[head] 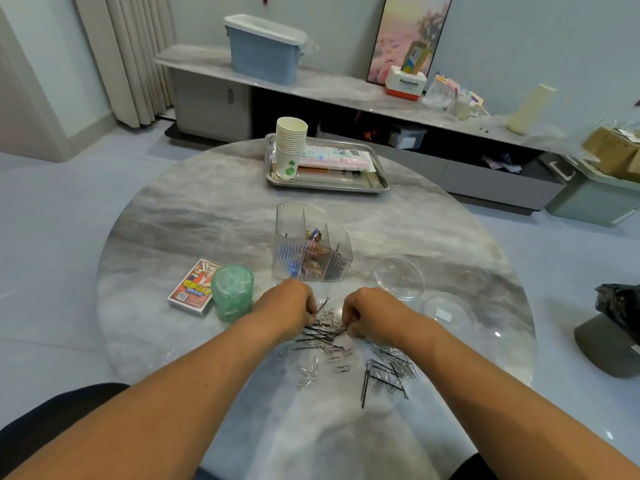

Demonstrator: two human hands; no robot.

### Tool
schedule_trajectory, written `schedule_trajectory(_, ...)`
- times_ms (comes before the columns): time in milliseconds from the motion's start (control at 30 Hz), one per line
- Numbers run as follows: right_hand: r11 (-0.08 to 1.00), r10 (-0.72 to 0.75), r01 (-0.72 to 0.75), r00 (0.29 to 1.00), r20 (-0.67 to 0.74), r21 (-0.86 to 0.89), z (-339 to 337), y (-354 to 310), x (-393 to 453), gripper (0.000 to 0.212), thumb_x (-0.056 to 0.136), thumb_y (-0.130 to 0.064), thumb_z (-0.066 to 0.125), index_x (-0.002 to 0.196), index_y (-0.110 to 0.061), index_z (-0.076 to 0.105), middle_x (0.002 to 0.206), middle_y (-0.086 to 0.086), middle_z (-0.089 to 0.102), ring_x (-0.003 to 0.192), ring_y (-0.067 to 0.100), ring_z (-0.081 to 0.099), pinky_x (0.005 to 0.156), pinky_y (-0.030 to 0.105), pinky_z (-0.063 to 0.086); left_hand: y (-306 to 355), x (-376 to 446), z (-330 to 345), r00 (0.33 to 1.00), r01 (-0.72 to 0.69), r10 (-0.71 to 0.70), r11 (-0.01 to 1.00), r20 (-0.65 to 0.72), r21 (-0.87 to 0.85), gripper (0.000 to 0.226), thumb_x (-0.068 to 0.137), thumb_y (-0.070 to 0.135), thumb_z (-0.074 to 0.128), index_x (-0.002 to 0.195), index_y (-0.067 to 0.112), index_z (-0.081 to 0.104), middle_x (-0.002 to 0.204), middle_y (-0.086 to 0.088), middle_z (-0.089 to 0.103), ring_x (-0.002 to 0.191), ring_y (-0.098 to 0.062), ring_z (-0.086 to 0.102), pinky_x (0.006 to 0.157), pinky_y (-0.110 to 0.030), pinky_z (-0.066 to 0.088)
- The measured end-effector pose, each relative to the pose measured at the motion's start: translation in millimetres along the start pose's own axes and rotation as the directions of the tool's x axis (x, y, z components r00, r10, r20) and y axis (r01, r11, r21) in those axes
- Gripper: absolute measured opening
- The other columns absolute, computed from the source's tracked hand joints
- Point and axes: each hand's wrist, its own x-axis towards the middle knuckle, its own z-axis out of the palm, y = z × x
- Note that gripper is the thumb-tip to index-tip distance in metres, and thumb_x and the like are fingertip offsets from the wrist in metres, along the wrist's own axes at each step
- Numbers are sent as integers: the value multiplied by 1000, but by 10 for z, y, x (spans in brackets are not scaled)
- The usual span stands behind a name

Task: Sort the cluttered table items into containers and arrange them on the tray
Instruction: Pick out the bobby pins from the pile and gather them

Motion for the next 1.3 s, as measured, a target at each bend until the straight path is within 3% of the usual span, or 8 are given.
schedule_trajectory(100, 998, 42, -43, 999, 22, 53, 22, 16, -75, 9, 85, -9, 77, 91, -14, 73, 87, -2, 69, 81, 16, 62, 67, 24, 48, 15, -9, 21, 999, -13, 14, 1000, 35, -8, 8, 84, 23, 81, 87, 23, 74, 85, 13, 66, 80, -6, 60, 67, -25, 46)
schedule_trajectory(267, 996, 83, -83, 995, 51, 9, 53, -12, -213, 11, 82, -12, 65, 84, -3, 69, 88, 14, 72, 75, 26, 65, 67, 39, 57, 18, -22, 65, 996, -26, 19, 997, 91, 73, 27, 90, 30, 76, 83, 5, 72, 87, -10, 73, 70, -20, 62, 65, -29, 49)
schedule_trajectory(433, 985, 114, -116, 993, 22, 129, 34, 84, -295, 12, 77, -9, 66, 71, -16, 59, 76, 3, 68, 69, 18, 61, 61, 32, 52, 31, -15, 24, 993, -61, 48, 991, 109, 121, 21, 95, 29, 69, 77, 22, 61, 81, -8, 69, 56, 1, 58, 59, -26, 43)
schedule_trajectory(633, 966, 166, -158, 986, -21, 203, -10, 230, -306, 22, 80, -8, 72, 69, -21, 58, 77, -2, 67, 72, 15, 58, 64, 29, 49, 15, -14, -34, 995, -58, 53, 996, 81, 70, 18, 96, 21, 66, 78, 21, 61, 81, 8, 63, 71, -10, 55, 61, -25, 42)
schedule_trajectory(767, 962, 183, -173, 983, -30, 211, -35, 260, -312, 22, 87, -22, 76, 73, -20, 59, 81, -4, 67, 75, 14, 59, 64, 28, 46, 35, -19, -67, 997, -39, 43, 997, 57, -63, 8, 95, 18, 68, 98, 24, 65, 84, 8, 63, 77, -7, 60, 64, -24, 43)
schedule_trajectory(900, 970, 177, -178, 984, 19, 168, -118, 265, -341, 23, 86, -23, 79, 73, -19, 60, 75, -6, 64, 68, 12, 56, 63, 27, 46, 21, -33, -62, 998, 0, 0, 1000, 69, 2, 19, 94, 16, 69, 111, 26, 68, 94, 6, 64, 94, -18, 63, 82, -31, 51)
schedule_trajectory(1133, 977, 166, -171, 985, 50, 125, -172, 252, -404, 23, 77, -3, 73, 70, -18, 57, 69, -5, 59, 60, 12, 52, 53, 24, 42, -36, -35, -115, 999, 44, -46, 998, -26, -55, 15, 83, 20, 82, 78, 28, 69, 78, 12, 68, 81, -14, 66, 71, -26, 48)
schedule_trajectory(1300, 977, 161, -161, 987, 9, 142, -232, 323, -410, 25, 75, 4, 68, 68, -19, 59, 76, 0, 69, 64, 13, 57, 54, 23, 44, 6, -39, -133, 998, 14, -21, 994, -60, -113, 8, 86, 30, 80, 84, 25, 74, 79, 8, 71, 79, -12, 67, 74, -30, 53)
